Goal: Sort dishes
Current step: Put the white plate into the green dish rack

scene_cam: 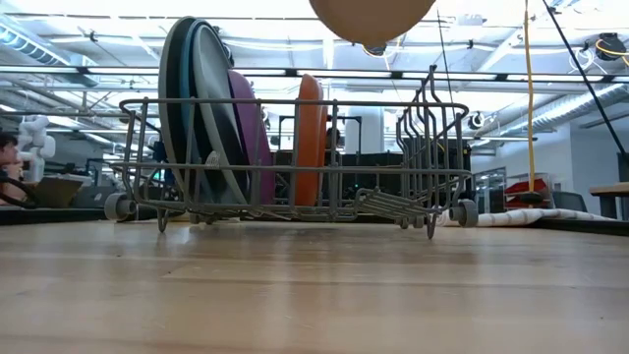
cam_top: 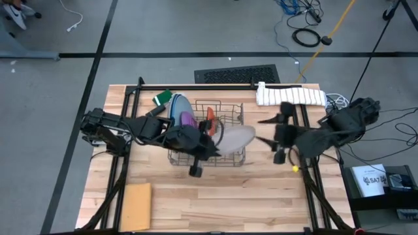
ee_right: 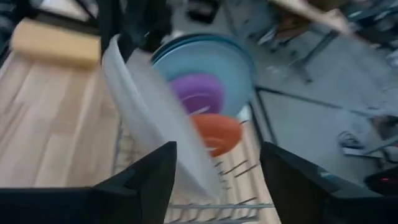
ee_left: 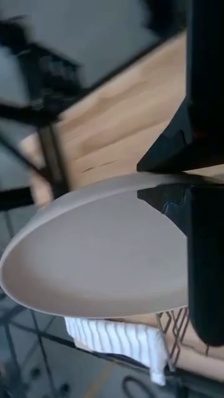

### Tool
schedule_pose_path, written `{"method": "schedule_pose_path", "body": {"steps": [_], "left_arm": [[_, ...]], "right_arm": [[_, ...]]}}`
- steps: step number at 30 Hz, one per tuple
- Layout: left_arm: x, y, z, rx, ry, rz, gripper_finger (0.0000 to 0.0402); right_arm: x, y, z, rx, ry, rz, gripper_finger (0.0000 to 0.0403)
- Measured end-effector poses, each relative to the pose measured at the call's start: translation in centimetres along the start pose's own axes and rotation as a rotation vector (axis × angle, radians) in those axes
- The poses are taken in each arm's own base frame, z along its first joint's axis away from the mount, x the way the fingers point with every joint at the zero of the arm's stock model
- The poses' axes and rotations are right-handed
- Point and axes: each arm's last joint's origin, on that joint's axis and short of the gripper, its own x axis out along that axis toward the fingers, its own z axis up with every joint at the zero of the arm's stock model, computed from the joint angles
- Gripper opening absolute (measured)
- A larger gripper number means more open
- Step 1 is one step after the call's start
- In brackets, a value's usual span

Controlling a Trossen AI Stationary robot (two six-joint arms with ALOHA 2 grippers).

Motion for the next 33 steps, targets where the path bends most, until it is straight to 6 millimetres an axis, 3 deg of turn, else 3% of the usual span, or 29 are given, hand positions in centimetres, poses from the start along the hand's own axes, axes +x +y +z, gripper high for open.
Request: {"method": "schedule_pose_path", "body": {"steps": [5, 9, 11, 24, 33], "left_arm": [[0.1, 1.8, 0.8, -0.224, -0.099, 0.046, 0.0011], [0.3, 2.7, 1.0, -0.331, -0.166, 0.075, 0.0011], [0.5, 3.1, 1.0, -0.392, -0.19, 0.084, 0.0011], [3.1, 2.8, -1.4, -0.721, -0.24, 0.247, 0.0011], [3.3, 2.4, -3.6, -0.81, -0.149, 0.555, 0.0011]], "right_arm": [[-1.2, 0.5, -0.1, -0.02, -0.041, -0.035, 0.0168], [-0.8, 2.6, -0.7, -0.087, -0.021, 0.002, 0.0052], [-0.6, 3.9, -1.3, -0.112, -0.015, -0.011, 0.0015], [-0.5, 12.9, -7.2, -0.033, -0.25, -0.257, 0.0001], [-0.3, 13.1, -7.4, 0.014, -0.29, -0.308, 0.0001]]}}
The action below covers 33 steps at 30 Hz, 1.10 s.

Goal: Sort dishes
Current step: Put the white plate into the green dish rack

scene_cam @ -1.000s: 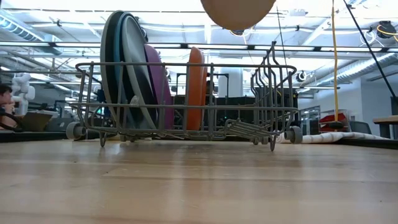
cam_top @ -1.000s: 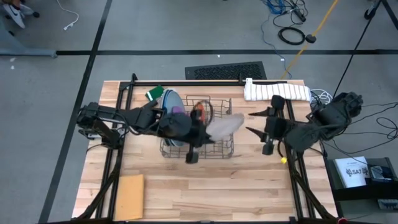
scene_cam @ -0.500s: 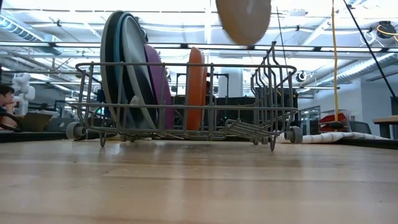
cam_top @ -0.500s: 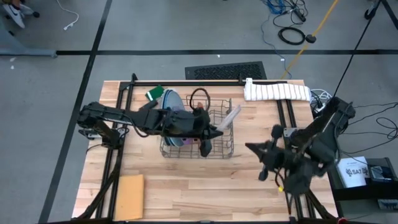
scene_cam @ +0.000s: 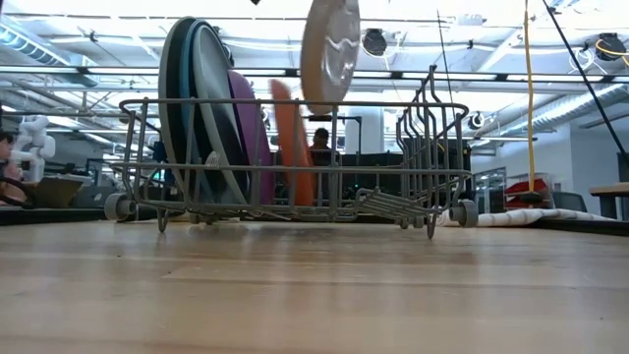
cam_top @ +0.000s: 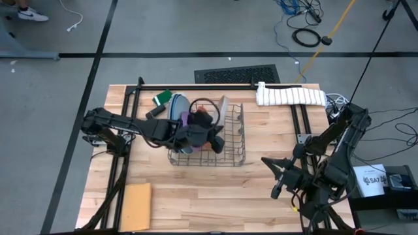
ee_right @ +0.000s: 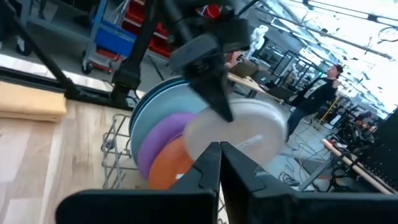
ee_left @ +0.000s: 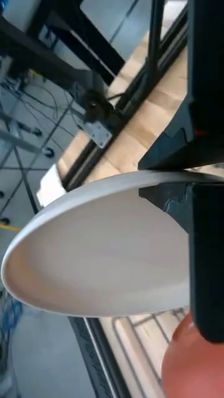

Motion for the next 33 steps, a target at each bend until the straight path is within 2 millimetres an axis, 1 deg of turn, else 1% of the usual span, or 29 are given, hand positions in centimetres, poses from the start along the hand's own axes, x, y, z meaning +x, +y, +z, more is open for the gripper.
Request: {"method": "schedule_pose_path", "body": {"steps": [4, 7, 9, 12, 14, 16, 25, 29, 33], "left_arm": [[-0.5, 0.4, -1.2, -0.008, 0.043, 0.102, 0.0011], [-1.0, 0.3, -1.7, -0.033, 0.023, 0.141, 0.0011], [-1.2, -0.3, -1.5, -0.043, -0.015, 0.118, 0.0011], [-1.4, -1.4, -0.9, -0.048, -0.072, 0.029, 0.0011], [-1.4, -1.5, -0.7, -0.056, -0.065, -0.009, 0.0011], [-1.3, -1.3, -0.9, -0.051, -0.037, -0.002, 0.0011], [0.2, -1.7, -2.6, -0.122, 0.042, 0.007, 0.0011], [1.4, -1.9, -3.6, -0.137, 0.065, 0.023, 0.0011], [2.5, -1.3, -3.4, -0.151, 0.075, 0.035, 0.0011]], "right_arm": [[0.0, 0.1, 0.1, -0.027, -0.003, -0.001, 0.0], [0.0, 0.1, 0.3, -0.044, -0.008, -0.003, 0.0], [0.0, 0.2, 0.5, -0.053, -0.01, -0.002, 0.0], [0.0, 0.3, 0.6, -0.063, -0.012, 0.0, 0.0], [0.0, 0.3, 0.7, -0.066, -0.013, 0.001, 0.0], [0.0, 0.3, 0.8, -0.068, -0.014, 0.002, 0.0], [0.0, 0.4, 0.9, -0.065, -0.014, 0.004, 0.0], [0.0, 0.4, 0.9, -0.064, -0.014, 0.004, 0.0], [0.0, 0.4, 0.9, -0.061, -0.013, 0.012, 0.0]]}}
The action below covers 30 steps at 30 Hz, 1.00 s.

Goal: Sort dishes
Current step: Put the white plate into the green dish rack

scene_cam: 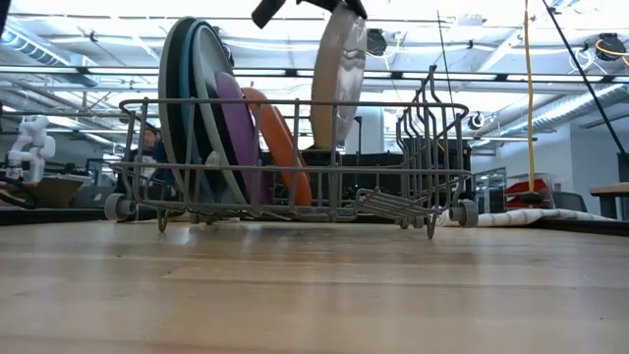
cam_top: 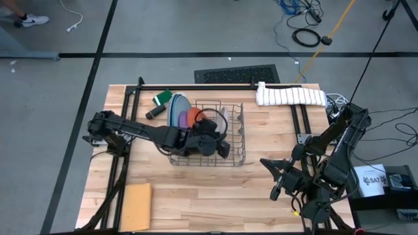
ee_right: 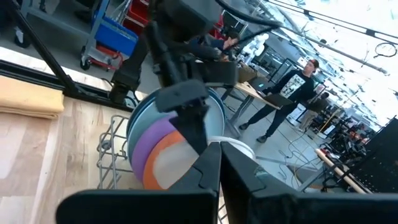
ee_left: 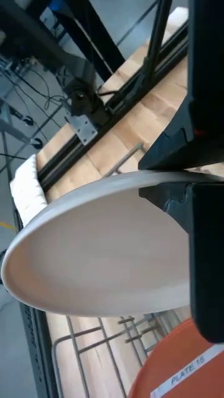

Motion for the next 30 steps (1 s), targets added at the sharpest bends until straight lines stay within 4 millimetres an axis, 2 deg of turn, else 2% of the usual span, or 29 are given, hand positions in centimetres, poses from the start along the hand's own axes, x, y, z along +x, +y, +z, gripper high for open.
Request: {"method": "schedule_pose_path", "body": {"steps": [4, 9, 13, 17, 23, 27, 30], "left_arm": [[1.4, 0.7, 0.0, -0.027, -0.004, -0.005, 0.0011], [3.4, 2.3, -1.0, -0.082, 0.018, -0.025, 0.0011], [4.1, 3.1, -1.6, -0.111, -0.002, -0.01, 0.0011], [3.6, 2.9, -1.2, -0.118, -0.025, -0.032, 0.001], [1.2, 2.6, -0.3, -0.114, -0.109, -0.007, 0.001], [1.1, 2.6, -1.0, -0.121, -0.107, 0.006, 0.001], [1.6, 3.3, -2.0, -0.148, -0.103, 0.031, 0.001]], "right_arm": [[0.0, 0.0, 0.0, -0.006, 0.003, 0.012, 0.0], [0.0, 0.0, 0.0, -0.005, 0.004, 0.013, 0.0], [0.0, 0.0, 0.0, -0.006, 0.004, 0.014, 0.0], [0.0, 0.0, 0.0, -0.007, 0.004, 0.015, 0.0], [0.0, 0.0, 0.0, -0.007, 0.004, 0.015, 0.0], [0.0, 0.0, 0.0, -0.007, 0.004, 0.015, 0.0], [0.0, 0.0, 0.0, -0.004, 0.004, 0.015, 0.0]]}}
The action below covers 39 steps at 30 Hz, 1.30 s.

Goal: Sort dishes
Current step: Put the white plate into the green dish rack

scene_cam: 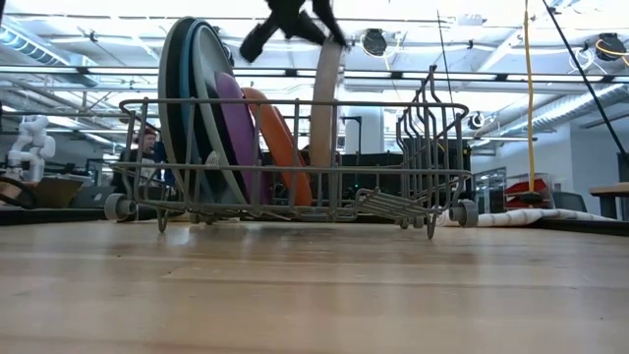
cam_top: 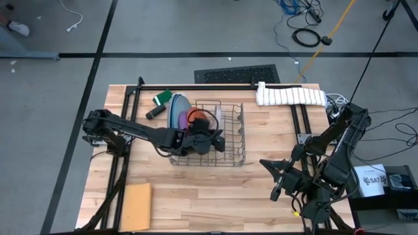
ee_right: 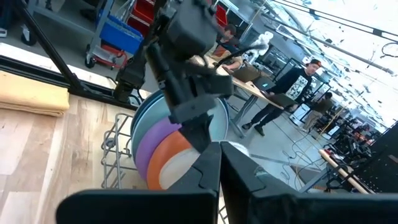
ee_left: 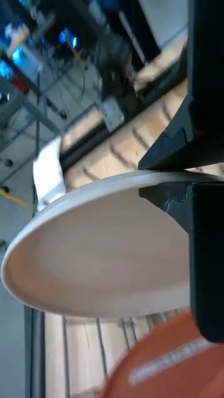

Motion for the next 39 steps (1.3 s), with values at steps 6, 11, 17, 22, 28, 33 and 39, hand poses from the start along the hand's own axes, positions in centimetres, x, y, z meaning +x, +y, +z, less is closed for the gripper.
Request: {"method": "schedule_pose_path", "body": {"steps": [6, 11, 17, 22, 28, 33, 39], "left_arm": [[0.7, 0.8, -1.0, -0.043, -0.025, -0.013, 0.001], [1.2, 1.0, -0.8, -0.047, -0.047, -0.026, 0.001], [1.4, 1.4, -1.2, -0.055, -0.025, -0.032, 0.001], [1.4, 1.8, -1.7, -0.07, -0.043, -0.012, 0.001], [0.5, 1.1, -1.2, -0.036, -0.105, -0.053, 0.001], [0.2, 1.4, -1.2, -0.017, -0.089, -0.024, 0.001], [0.3, 1.6, -1.4, -0.017, -0.078, -0.008, 0.001]], "right_arm": [[0.0, 0.0, 0.1, 0.0, 0.0, 0.004, 0.0], [0.0, 0.0, 0.1, -0.002, 0.0, 0.003, 0.0], [0.0, 0.0, 0.1, -0.005, -0.001, 0.003, 0.0], [0.0, 0.0, 0.1, -0.001, -0.001, 0.004, 0.0], [0.0, 0.0, 0.1, -0.006, -0.001, 0.004, 0.0], [0.0, 0.0, 0.1, -0.007, -0.001, 0.004, 0.0], [0.0, 0.0, 0.1, -0.005, -0.001, 0.003, 0.0]]}}
